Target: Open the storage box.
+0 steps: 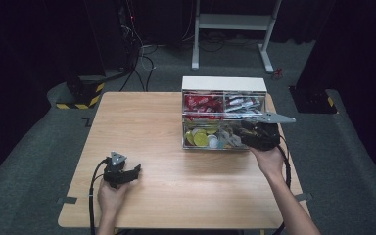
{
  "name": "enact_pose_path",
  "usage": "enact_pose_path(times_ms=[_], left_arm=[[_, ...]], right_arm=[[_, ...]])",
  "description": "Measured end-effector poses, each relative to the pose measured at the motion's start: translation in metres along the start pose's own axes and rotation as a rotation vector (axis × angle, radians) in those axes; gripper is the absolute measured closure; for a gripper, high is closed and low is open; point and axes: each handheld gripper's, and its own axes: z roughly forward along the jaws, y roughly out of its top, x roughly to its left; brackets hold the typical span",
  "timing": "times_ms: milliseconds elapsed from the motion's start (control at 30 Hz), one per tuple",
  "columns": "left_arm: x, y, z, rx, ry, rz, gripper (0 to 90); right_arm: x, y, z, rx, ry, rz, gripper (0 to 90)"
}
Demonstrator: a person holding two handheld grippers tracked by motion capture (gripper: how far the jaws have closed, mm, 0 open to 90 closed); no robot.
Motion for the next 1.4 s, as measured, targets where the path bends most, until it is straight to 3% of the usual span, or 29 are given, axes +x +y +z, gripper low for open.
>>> enact_pose_path(times_ms=[933, 1400], left_arm=[[0.0, 0.0, 0.0, 0.002, 0.002, 0.003, 28.8], [-0.001, 0.0, 0.0, 0.009, 0.001, 0.014, 28.7]], right_arm=[[-0.001, 0.025, -0.005, -0.031, 0.001, 0.013, 56.8], [-0.002, 0.051, -0.012, -0.072, -0.043, 0.005, 57.0]])
